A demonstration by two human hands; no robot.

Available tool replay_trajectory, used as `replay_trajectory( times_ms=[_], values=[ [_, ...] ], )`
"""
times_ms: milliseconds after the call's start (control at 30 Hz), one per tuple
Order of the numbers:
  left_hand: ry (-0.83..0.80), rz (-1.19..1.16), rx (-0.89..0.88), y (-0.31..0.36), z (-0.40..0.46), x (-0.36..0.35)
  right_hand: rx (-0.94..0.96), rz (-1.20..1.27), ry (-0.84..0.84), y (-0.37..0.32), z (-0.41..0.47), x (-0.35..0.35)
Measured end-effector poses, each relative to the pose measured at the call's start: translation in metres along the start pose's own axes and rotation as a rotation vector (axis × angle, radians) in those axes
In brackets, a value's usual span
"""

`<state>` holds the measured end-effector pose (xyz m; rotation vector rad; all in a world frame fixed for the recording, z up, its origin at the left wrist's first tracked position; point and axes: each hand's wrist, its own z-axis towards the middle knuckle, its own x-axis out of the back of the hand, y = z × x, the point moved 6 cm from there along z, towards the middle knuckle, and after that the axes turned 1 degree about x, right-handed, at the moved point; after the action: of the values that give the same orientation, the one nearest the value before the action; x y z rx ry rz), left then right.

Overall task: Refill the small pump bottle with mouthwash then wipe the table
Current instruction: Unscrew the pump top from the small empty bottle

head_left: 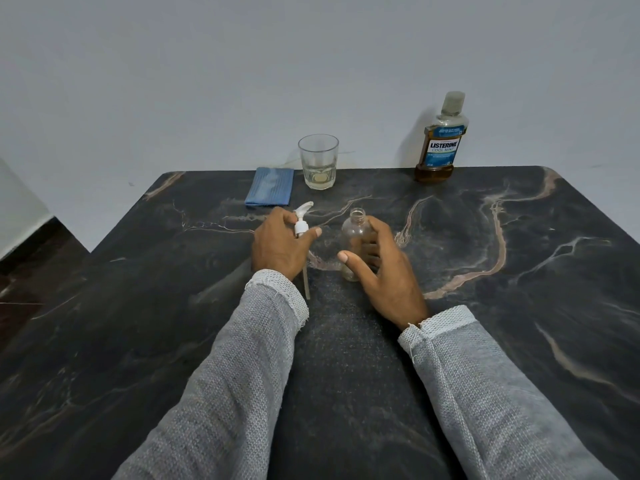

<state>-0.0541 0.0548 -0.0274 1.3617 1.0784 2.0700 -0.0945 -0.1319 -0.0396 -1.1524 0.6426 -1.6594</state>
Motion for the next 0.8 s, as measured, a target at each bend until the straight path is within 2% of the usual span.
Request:
replay_trajectory(
  times_ms=[133, 367, 800],
  values=[
    [-0.046, 0.133, 0.045, -0.007, 0.0, -0.008, -0.002, 0.004, 0.003, 0.0, 0.0, 0.0],
    [-0.097, 0.232, 0.058, -0.009, -0.004, -0.018, -0.001, -0.009, 0.004, 0.002, 0.001, -0.001],
    [-0.112, 0.274, 0.04, -0.005, -0.007, -0.018, 0.003, 0.004, 0.007, 0.005, 0.002, -0.001]
  ],
)
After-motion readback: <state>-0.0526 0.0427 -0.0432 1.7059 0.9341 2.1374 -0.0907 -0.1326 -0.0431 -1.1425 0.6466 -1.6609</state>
